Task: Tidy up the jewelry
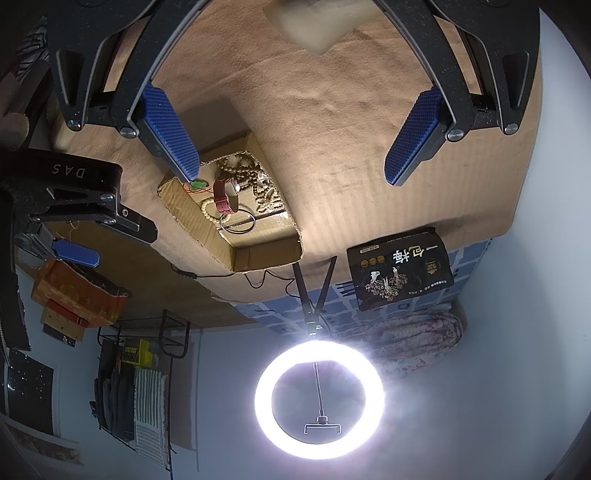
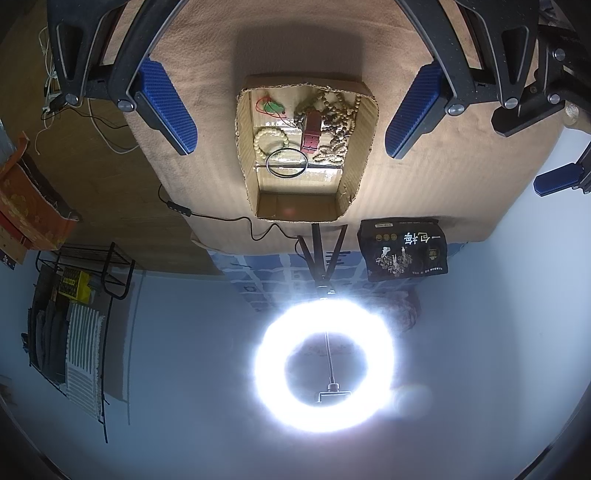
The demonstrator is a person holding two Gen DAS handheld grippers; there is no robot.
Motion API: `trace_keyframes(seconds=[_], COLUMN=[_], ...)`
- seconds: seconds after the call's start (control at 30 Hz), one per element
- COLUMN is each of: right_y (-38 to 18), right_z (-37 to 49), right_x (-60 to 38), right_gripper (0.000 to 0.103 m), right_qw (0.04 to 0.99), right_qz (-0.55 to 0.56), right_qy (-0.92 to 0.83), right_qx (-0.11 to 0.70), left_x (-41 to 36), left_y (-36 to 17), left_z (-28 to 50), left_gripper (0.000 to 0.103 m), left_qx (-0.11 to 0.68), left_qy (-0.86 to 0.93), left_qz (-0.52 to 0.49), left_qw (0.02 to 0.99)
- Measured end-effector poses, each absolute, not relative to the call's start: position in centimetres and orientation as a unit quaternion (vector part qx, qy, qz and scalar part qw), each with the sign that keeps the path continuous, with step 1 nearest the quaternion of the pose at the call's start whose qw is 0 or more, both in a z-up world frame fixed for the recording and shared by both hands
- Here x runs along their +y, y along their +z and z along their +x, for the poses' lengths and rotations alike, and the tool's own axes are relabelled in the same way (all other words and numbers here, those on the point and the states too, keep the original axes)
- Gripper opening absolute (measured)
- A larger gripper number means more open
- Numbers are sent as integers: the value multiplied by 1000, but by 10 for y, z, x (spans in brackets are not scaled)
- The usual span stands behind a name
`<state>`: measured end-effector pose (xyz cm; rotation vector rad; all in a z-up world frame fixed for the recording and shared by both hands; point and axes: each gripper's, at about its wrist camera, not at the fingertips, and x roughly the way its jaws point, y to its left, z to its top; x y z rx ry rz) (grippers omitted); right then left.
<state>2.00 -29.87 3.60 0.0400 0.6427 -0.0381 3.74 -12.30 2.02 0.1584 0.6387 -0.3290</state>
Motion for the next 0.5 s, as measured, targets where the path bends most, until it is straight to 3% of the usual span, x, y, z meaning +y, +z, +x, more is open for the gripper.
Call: trace_keyframes(seconds=[0.5], right_y=[33], right_z=[20], right_x=[-297], right_gripper=[103], right_qw=[948], right_qz=[16], right_qy=[-17], right_qx=[318], left_x=[-124], left_y=[21], left_z=[36], left_gripper=[102], left_qx=[311], left_qy=[-159], left_qz=[78], left_qw=[934])
